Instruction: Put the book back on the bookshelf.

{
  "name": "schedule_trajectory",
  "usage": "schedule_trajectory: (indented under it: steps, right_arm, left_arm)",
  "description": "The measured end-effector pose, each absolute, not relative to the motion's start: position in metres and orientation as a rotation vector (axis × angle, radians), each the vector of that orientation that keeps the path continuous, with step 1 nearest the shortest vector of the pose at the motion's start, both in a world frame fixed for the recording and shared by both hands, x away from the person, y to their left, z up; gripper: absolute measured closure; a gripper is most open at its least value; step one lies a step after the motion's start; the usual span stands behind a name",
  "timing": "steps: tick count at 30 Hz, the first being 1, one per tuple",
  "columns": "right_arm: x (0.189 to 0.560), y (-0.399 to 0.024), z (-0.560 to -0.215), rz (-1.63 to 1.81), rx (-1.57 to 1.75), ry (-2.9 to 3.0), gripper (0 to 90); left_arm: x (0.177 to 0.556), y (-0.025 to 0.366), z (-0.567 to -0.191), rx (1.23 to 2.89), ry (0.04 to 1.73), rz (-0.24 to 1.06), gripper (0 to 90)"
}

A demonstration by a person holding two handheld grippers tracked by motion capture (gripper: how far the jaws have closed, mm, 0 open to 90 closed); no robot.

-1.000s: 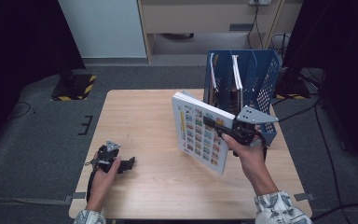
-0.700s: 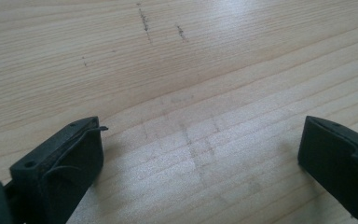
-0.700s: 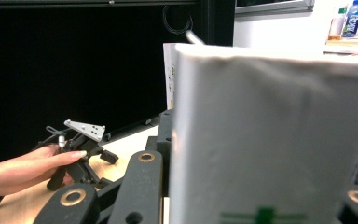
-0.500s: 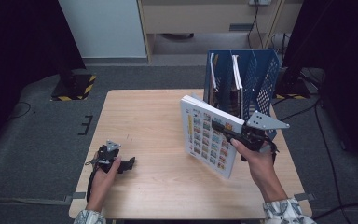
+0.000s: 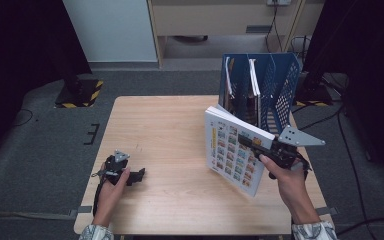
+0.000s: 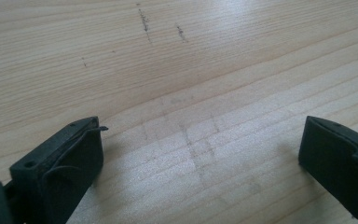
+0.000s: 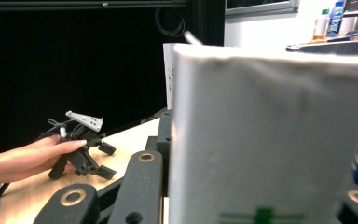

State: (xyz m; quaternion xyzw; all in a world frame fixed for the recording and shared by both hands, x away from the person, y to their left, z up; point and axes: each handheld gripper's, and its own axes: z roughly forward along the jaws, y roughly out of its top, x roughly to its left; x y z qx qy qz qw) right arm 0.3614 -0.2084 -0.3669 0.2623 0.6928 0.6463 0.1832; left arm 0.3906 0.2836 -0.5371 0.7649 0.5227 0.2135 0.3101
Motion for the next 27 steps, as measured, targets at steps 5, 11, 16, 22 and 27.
schedule_trajectory:
  steps: [5,11,16,22,27]
  right_arm:
    - [0.359,-0.219,-0.370,1.818,0.768,1.936,73.9]
    - [0.357,-0.231,-0.372,1.803,0.793,1.927,74.0]
    - [0.358,-0.239,-0.371,1.789,0.810,1.913,74.0]
    - [0.357,-0.246,-0.372,1.776,0.835,1.902,74.0]
    - [0.357,-0.253,-0.374,1.759,0.853,1.894,74.0]
  left_arm:
    - [0.391,0.284,-0.537,2.020,1.380,0.564,0.0]
    - [0.391,0.284,-0.537,2.021,1.380,0.563,0.0]
    - [0.391,0.284,-0.537,2.021,1.379,0.563,0.0]
    - [0.391,0.284,-0.537,2.021,1.379,0.563,0.0]
    - [0.391,0.284,-0.537,2.022,1.378,0.562,0.0]
